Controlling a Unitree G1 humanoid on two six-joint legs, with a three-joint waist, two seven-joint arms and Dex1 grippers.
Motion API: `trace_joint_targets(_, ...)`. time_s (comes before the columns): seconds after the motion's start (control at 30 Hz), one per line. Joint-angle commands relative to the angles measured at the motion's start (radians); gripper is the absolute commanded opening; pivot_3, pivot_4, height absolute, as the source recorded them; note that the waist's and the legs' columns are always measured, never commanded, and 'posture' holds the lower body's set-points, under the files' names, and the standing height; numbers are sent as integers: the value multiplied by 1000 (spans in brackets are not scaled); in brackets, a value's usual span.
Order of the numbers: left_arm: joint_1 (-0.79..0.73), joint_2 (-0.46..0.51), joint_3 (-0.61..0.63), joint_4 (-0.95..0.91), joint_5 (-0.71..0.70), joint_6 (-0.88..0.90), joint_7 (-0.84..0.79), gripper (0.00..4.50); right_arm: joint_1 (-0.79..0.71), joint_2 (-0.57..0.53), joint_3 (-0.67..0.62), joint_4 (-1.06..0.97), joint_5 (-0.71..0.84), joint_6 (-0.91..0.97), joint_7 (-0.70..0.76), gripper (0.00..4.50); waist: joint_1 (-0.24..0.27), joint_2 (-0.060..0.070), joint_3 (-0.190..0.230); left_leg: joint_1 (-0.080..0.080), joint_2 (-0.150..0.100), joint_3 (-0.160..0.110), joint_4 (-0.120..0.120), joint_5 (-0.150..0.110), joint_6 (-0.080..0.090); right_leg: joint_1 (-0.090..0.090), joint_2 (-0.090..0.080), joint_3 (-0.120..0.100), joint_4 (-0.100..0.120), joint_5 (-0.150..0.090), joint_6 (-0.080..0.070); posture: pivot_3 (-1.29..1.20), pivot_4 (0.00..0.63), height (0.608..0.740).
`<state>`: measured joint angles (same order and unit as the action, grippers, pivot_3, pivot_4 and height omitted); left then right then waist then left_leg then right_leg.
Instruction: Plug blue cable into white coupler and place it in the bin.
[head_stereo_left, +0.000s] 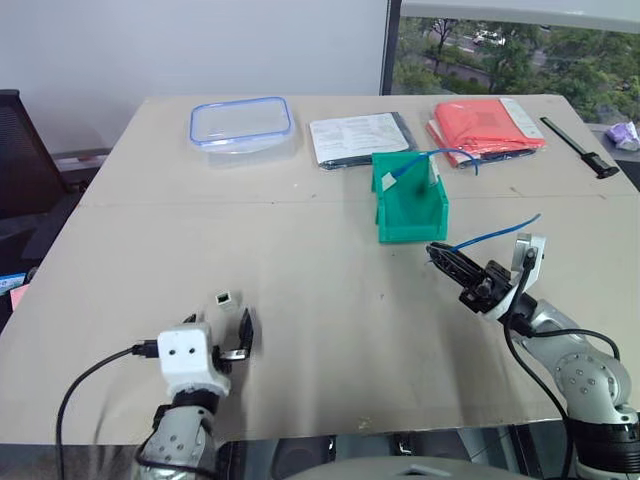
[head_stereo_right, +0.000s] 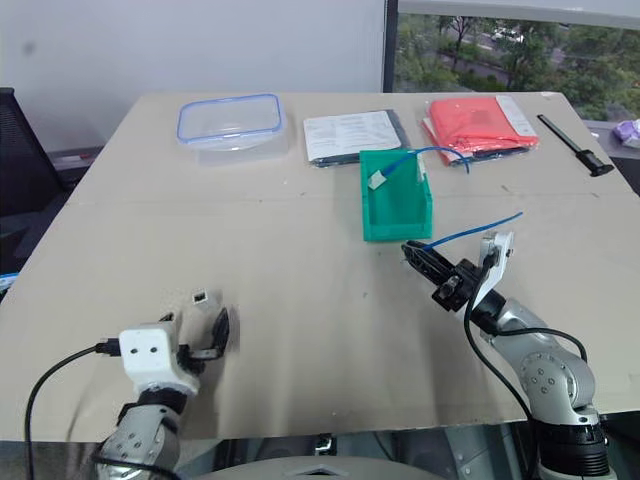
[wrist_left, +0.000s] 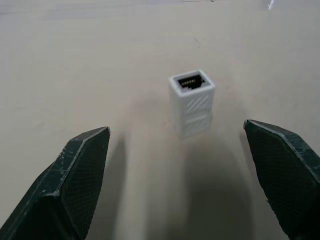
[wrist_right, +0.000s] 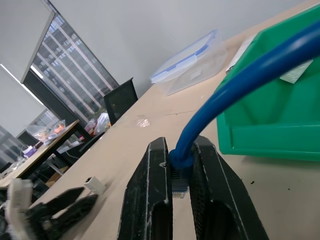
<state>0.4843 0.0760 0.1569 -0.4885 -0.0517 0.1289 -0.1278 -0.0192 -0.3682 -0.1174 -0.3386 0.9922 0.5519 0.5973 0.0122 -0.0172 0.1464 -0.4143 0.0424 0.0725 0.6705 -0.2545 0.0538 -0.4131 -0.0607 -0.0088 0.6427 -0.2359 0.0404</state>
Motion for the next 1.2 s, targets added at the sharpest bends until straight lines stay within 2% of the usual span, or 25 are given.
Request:
trace_joint_targets(0.03, -29, 13, -18, 65, 18, -36, -1, 4395, 3, 11, -17, -43, -1, -9, -3, 0, 0, 0, 0, 0, 0, 0, 0, 0, 0, 0, 0, 0, 0, 0, 0, 0, 150, 740)
trace_joint_targets(0.07, -43, 16, -16, 85, 18, -46, 0, 4395, 4, 14, -17, -44, -4, -11, -4, 0, 1, 1, 0, 0, 0, 0, 0, 0, 0, 0, 0, 0, 0, 0, 0, 0, 150, 740)
trace_joint_targets(0.17, -69, 28, -8, 136, 20, -78, -2, 3809, 8, 22, -18, -48, -13, -17, -9, 0, 2, 4, -2, 1, 0, 0, 0, 0, 0, 0, 0, 0, 1, 0, 0, 0, 150, 740)
trace_joint_targets(0.2, -73, 32, -7, 147, 21, -89, -3, 3447, 9, 24, -19, -50, -15, -18, -10, 0, 2, 5, -3, 1, 0, 0, 0, 0, 0, 1, 0, 0, 1, 0, 0, 0, 150, 740)
trace_joint_targets(0.23, -76, 36, -7, 156, 25, -101, -2, 2774, 12, 25, -21, -53, -15, -18, -10, 0, 2, 6, -4, 1, 0, 0, 0, 0, 0, 1, 0, 0, 1, 0, 0, 0, 150, 740)
trace_joint_targets(0.3, -85, 42, -2, 175, 27, -121, 0, 2221, 16, 23, -24, -57, -17, -19, -10, 0, 1, 8, -5, 2, 0, 0, 0, 0, 0, 1, 0, 0, 1, 0, 0, 0, 150, 740)
trace_joint_targets(0.37, -104, 50, 2, 187, 16, -129, -7, 1374, 20, 21, -27, -58, -21, -21, -10, 0, 2, 11, -7, 2, 0, -1, 0, 0, 0, 1, 0, 0, 1, 0, 0, 0, 150, 740)
trace_joint_targets(0.47, -177, 87, -35, 181, -44, -91, -96, 534, 17, 20, -30, -63, -20, -17, -13, 0, 4, 12, -7, 2, 0, -1, 0, 0, 0, 1, 0, -2, 2, 0, 0, 0, 150, 740)
trace_joint_targets(0.67, -472, 238, -164, 308, -162, -30, -442, 548, -6, -9, -6, -65, -48, -9, 22, 0, 1, 10, -7, 0, -1, -1, 2, 0, 0, 1, 0, -1, 2, 0, 0, 0, 150, 740)
trace_joint_targets(0.8, -682, 291, -262, 449, -211, -12, -683, 548, -37, -26, 7, -71, -86, -21, 33, 0, -2, 10, -6, 0, -3, 0, 1, 0, 0, 1, 2, 0, 0, 2, 4, 0, 150, 740)
trace_joint_targets(0.97, -877, 283, -375, 631, -274, -83, -1035, 548, -65, -89, 47, -83, -207, -65, 82, 0, -1, 10, -6, 0, -2, -1, 0, 0, 0, 1, 7, 0, 0, 2, 4, 0, 150, 740)
trace_joint_targets(1.1, -1018, 250, -448, 802, -252, -99, -1199, 548, -83, -165, 137, -80, -382, -172, 175, 0, -1, 9, -6, 0, -2, 0, 0, 0, 0, 1, 8, 0, 0, 2, 4, 0, 150, 740)
trace_joint_targets(1.2, -1108, 205, -479, 942, -219, -157, -1278, 548, -117, -171, 182, -68, -446, -218, 203, 0, -2, 9, -5, 0, -2, -1, 1, 0, 0, 1, 8, 1, 0, 2, 4, 0, 150, 740)
